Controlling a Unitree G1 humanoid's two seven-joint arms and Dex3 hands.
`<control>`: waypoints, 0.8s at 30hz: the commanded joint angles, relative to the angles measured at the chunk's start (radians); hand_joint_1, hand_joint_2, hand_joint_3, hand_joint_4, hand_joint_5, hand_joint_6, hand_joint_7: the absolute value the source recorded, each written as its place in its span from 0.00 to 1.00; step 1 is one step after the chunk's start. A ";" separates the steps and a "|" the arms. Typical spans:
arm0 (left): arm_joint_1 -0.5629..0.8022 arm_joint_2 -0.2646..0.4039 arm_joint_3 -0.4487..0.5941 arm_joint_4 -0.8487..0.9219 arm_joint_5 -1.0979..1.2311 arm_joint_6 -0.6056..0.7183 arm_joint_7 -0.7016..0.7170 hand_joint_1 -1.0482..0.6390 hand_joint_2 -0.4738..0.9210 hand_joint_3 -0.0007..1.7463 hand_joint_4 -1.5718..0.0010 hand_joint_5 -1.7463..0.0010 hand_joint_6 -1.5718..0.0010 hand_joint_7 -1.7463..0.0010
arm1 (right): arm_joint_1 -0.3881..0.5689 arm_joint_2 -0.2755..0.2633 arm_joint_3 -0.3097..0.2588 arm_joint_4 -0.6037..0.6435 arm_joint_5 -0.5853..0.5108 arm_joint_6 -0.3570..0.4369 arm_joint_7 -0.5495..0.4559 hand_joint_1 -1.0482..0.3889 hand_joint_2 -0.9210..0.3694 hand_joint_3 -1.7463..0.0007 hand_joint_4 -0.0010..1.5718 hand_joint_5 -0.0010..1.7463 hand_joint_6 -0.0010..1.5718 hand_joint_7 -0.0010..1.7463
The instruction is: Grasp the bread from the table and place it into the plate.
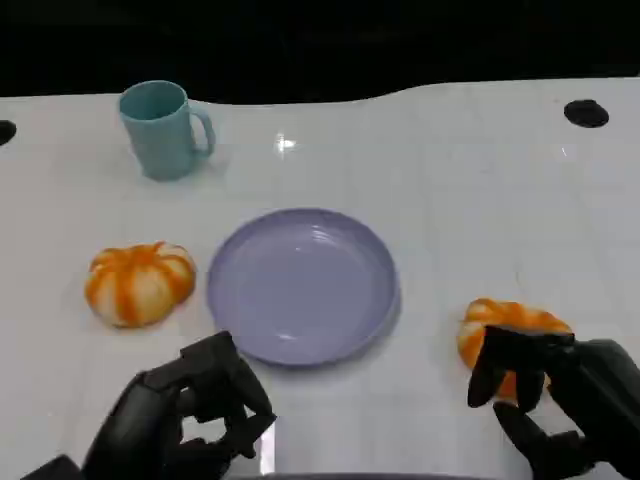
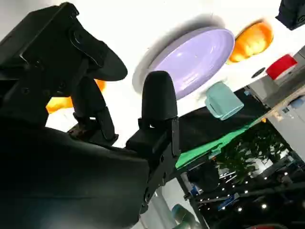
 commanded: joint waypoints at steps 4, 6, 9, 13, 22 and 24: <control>-0.006 0.012 0.009 0.011 -0.001 -0.015 -0.004 0.31 1.00 0.19 0.57 0.00 0.62 0.11 | -0.005 -0.012 -0.002 -0.003 0.009 0.009 0.004 0.76 0.55 0.20 0.49 1.00 0.42 0.85; -0.006 0.013 0.009 0.009 -0.001 -0.012 -0.003 0.31 1.00 0.19 0.56 0.00 0.62 0.10 | -0.006 -0.012 -0.001 -0.002 0.008 0.005 0.002 0.76 0.55 0.20 0.50 1.00 0.42 0.85; -0.005 0.012 0.009 0.007 -0.004 -0.008 -0.004 0.31 1.00 0.19 0.56 0.00 0.62 0.10 | -0.006 -0.012 -0.002 -0.001 0.010 0.003 0.001 0.77 0.55 0.20 0.50 1.00 0.42 0.85; -0.005 0.011 0.009 0.009 -0.009 -0.005 -0.006 0.31 1.00 0.19 0.56 0.00 0.62 0.10 | -0.006 -0.013 -0.002 -0.004 0.009 0.010 0.005 0.76 0.55 0.20 0.50 1.00 0.42 0.84; -0.008 0.014 0.011 0.019 -0.007 -0.018 -0.008 0.31 1.00 0.19 0.56 0.00 0.63 0.10 | -0.007 -0.012 -0.002 0.000 0.004 0.008 -0.001 0.76 0.54 0.22 0.49 1.00 0.42 0.83; -0.008 0.014 0.012 0.018 -0.009 -0.014 -0.008 0.31 1.00 0.19 0.56 0.00 0.63 0.10 | -0.008 -0.011 -0.002 0.001 0.002 0.007 -0.004 0.77 0.55 0.22 0.49 1.00 0.43 0.81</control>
